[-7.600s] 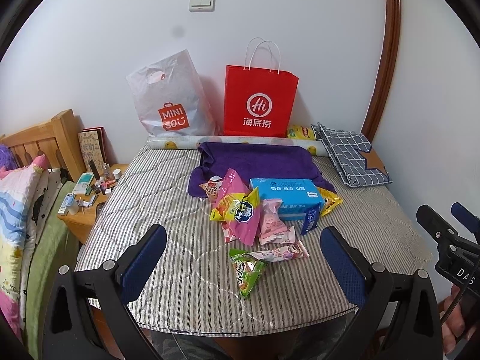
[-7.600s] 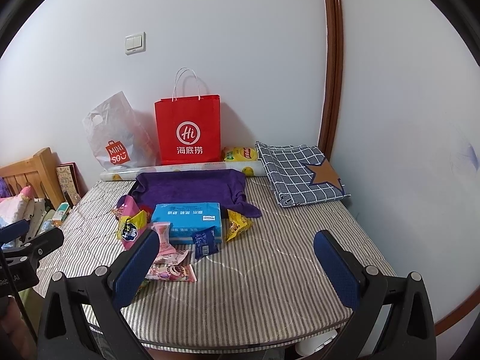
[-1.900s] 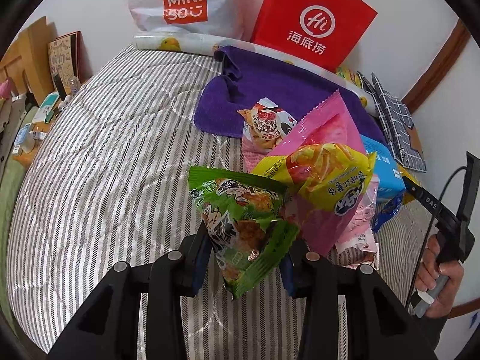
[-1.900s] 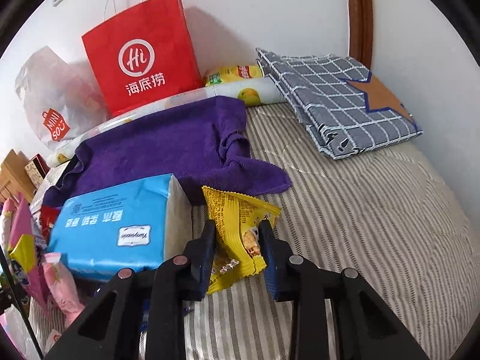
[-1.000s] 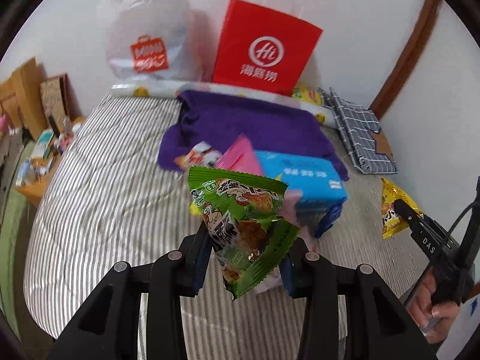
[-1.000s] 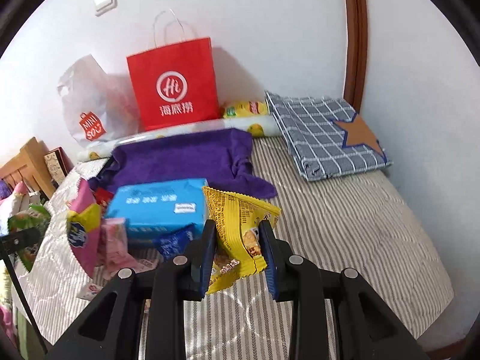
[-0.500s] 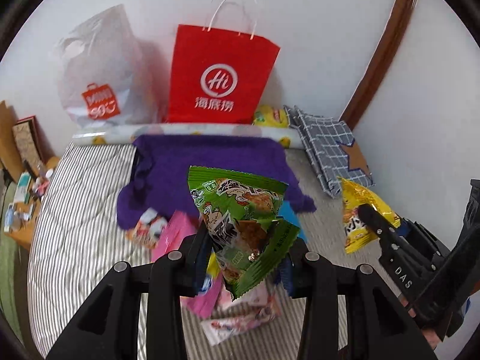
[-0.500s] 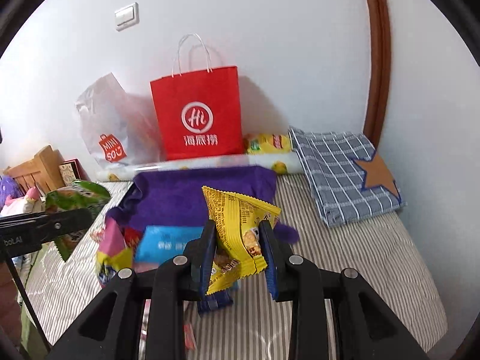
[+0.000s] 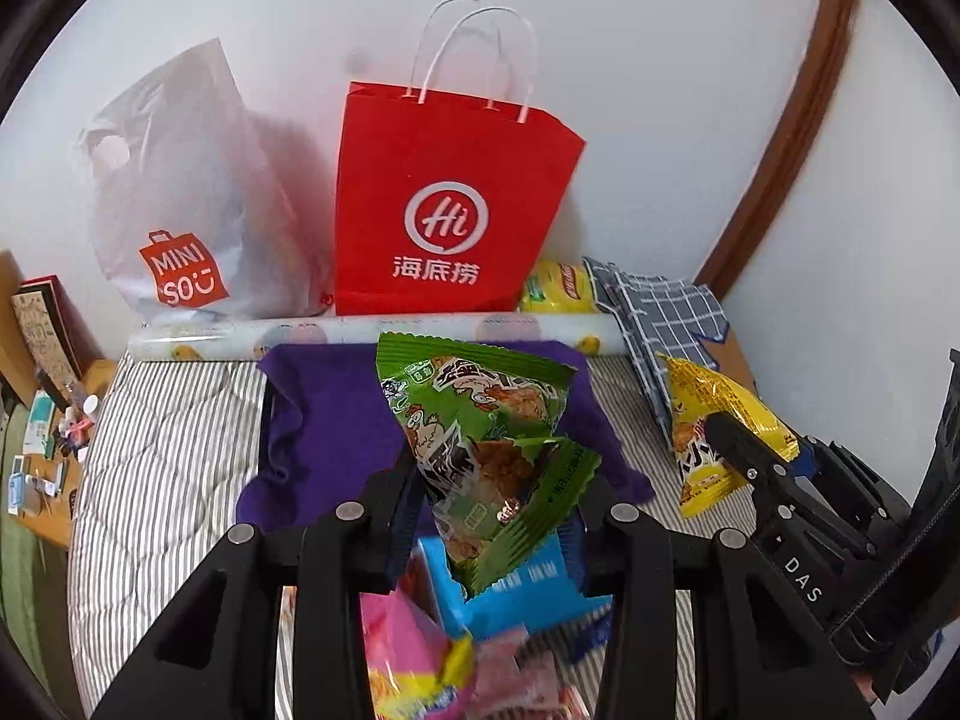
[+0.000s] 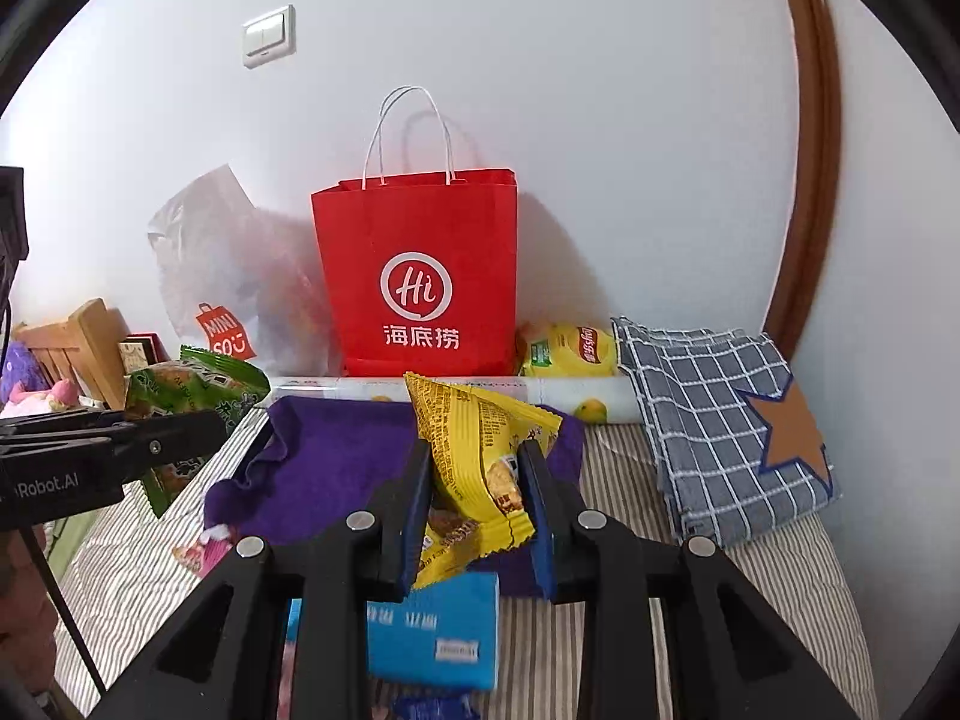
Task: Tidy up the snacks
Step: 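Carry the green bag and yellow packet with both tools over the purple towel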
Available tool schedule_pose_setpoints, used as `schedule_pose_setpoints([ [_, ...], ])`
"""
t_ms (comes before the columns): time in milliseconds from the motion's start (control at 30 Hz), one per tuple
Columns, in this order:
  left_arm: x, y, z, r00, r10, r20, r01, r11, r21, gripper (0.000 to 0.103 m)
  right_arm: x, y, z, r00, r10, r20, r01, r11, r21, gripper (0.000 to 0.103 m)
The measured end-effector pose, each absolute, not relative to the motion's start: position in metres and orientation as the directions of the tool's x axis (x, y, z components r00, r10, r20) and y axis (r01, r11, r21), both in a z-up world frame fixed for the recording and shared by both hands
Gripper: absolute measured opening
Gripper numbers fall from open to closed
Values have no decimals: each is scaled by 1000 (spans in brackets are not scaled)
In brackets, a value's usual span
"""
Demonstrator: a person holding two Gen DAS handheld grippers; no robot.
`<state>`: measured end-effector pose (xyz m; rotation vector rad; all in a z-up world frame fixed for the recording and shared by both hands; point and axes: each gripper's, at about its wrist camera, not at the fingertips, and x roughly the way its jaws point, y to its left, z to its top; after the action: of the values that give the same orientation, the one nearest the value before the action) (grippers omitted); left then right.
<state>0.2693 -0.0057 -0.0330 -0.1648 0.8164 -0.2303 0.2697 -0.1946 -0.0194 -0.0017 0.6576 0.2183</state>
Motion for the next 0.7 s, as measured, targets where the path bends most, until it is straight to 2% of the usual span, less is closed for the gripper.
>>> schedule_pose_setpoints([
  [700, 330, 30, -112, 608, -269, -747, 88, 958, -274, 39, 369, -178, -96, 727, 181, -663, -161, 983, 91, 27],
])
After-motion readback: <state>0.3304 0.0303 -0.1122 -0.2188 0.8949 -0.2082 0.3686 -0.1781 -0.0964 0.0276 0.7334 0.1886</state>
